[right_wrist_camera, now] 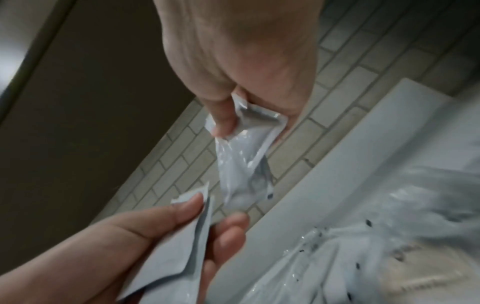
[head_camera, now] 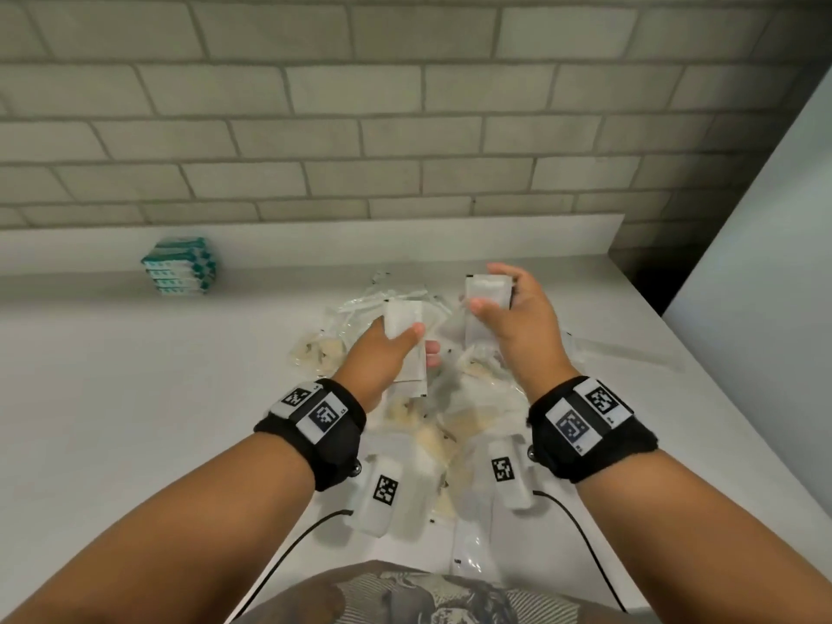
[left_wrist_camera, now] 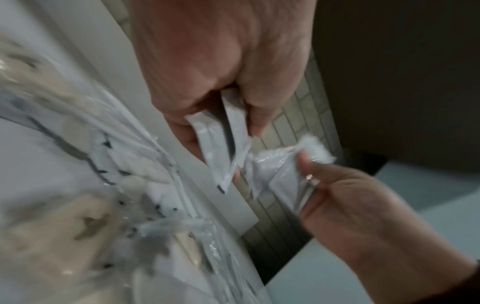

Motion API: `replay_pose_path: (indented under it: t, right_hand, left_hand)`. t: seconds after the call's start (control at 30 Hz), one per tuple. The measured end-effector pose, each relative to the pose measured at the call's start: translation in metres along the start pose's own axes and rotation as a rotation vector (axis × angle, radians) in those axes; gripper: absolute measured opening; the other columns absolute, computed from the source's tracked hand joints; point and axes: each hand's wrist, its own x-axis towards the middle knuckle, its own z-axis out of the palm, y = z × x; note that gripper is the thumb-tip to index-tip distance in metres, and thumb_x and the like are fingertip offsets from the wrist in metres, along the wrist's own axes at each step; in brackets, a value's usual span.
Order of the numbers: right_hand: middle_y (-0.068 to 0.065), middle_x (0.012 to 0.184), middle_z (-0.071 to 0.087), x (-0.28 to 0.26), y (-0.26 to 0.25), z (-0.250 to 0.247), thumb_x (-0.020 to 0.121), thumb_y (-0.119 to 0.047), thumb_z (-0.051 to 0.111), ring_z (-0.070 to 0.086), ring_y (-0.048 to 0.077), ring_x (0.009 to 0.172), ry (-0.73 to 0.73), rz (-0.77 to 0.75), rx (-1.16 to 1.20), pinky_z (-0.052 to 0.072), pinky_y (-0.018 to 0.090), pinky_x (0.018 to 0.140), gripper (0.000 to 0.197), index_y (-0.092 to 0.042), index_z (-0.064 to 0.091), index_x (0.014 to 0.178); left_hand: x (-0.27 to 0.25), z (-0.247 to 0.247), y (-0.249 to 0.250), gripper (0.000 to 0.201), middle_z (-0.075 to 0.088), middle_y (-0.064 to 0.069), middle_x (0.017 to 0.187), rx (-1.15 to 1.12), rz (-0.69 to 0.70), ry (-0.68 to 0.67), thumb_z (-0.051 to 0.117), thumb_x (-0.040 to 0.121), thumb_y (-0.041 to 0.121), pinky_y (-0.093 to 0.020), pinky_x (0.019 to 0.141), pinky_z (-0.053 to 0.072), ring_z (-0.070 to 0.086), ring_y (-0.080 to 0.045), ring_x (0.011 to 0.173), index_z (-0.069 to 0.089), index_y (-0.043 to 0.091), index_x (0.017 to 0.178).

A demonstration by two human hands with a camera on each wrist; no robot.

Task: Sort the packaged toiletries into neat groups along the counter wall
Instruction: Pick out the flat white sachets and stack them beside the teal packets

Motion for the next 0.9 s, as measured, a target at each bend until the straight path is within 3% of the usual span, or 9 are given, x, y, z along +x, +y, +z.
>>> replay_pose_path:
  t: [0.1,0.2,0.27,0.37,0.47,0.57,0.67,0.77,0.9]
  right_hand:
    - [-0.011,0.121,0.064,-0.01,-0.01,0.018,0.078,0.015,0.062,0.053,0.011,0.123,-0.201,-0.244,-0.114,0.044,0.024,0.099,0.04,-0.025,0.067,0.076]
    - [-0.03,0.143,0.036,-0.02,0.007,0.04,0.078,0.004,0.069,0.022,0.008,0.143,-0.443,-0.483,-0.504,0.015,0.041,0.119,0.038,-0.033,0.074,0.078]
    - [-0.029,0.15,0.026,-0.024,0.01,0.049,0.082,-0.013,0.073,0.01,0.007,0.147,-0.548,-0.457,-0.516,0.008,0.049,0.119,0.028,-0.04,0.072,0.091]
    - [-0.025,0.156,0.014,-0.03,0.0,0.061,0.086,-0.007,0.06,0.0,-0.001,0.146,-0.631,-0.362,-0.444,0.006,0.03,0.12,0.031,-0.037,0.064,0.091]
    - [-0.021,0.155,0.022,-0.034,-0.014,0.073,0.086,0.016,0.037,0.027,-0.003,0.14,-0.504,-0.223,-0.313,0.027,0.012,0.11,0.063,-0.042,0.049,0.106]
    - [-0.005,0.126,0.057,-0.033,-0.022,0.087,0.096,-0.007,0.049,0.065,0.01,0.093,-0.291,0.018,-0.063,0.055,0.033,0.085,0.038,-0.036,0.047,0.121]
    - [-0.001,0.094,0.064,-0.035,-0.027,0.102,0.089,-0.021,0.066,0.06,0.013,0.067,-0.371,0.1,-0.151,0.049,0.03,0.058,0.023,-0.027,0.058,0.11]
    - [0.002,0.074,0.063,-0.037,-0.023,0.116,0.085,-0.011,0.07,0.055,0.015,0.057,-0.317,0.105,-0.126,0.044,0.03,0.053,0.012,-0.017,0.059,0.089]
    - [0.015,0.083,0.064,-0.037,-0.024,0.128,0.088,0.003,0.062,0.06,0.019,0.054,-0.132,0.148,0.131,0.052,0.032,0.054,0.025,-0.015,0.05,0.099]
  left_hand:
    - [-0.006,-0.02,0.0,0.046,0.067,-0.023,0.115,-0.279,-0.112,-0.044,0.038,0.102,0.041,-0.048,0.089,0.053,0.067,-0.037,0.102,0.047,0.011,0.135]
    - [-0.014,-0.037,0.004,0.059,0.057,-0.019,0.133,-0.507,-0.129,-0.155,0.035,0.098,0.053,-0.051,0.1,0.046,0.057,-0.035,0.12,0.046,0.012,0.14]
    - [-0.022,-0.045,0.009,0.045,0.06,-0.018,0.129,-0.52,-0.094,-0.177,0.042,0.099,0.039,-0.048,0.093,0.052,0.061,-0.032,0.116,0.052,0.012,0.133]
    - [-0.032,-0.055,0.01,0.027,0.066,-0.018,0.116,-0.446,-0.01,-0.136,0.052,0.096,0.011,-0.043,0.08,0.057,0.067,-0.032,0.101,0.061,0.009,0.121]
    - [-0.035,-0.072,0.012,0.025,0.068,-0.015,0.113,-0.466,0.003,-0.04,0.054,0.094,0.006,-0.042,0.08,0.058,0.068,-0.029,0.1,0.063,0.014,0.116]
    - [-0.039,-0.089,0.015,0.024,0.07,-0.015,0.112,-0.44,0.031,-0.002,0.053,0.095,0.005,-0.037,0.077,0.059,0.069,-0.027,0.098,0.063,0.009,0.117]
    - [-0.048,-0.101,0.015,0.026,0.069,-0.017,0.113,-0.408,0.057,-0.041,0.051,0.096,0.006,-0.038,0.082,0.058,0.067,-0.03,0.103,0.061,0.006,0.12]
    - [-0.051,-0.113,0.012,0.028,0.069,-0.014,0.113,-0.415,0.065,-0.012,0.053,0.095,0.01,-0.04,0.087,0.056,0.066,-0.028,0.105,0.06,0.008,0.122]
    - [-0.055,-0.135,0.006,0.023,0.069,-0.013,0.107,-0.435,0.01,0.091,0.055,0.096,0.014,-0.041,0.082,0.057,0.066,-0.032,0.101,0.061,0.015,0.118]
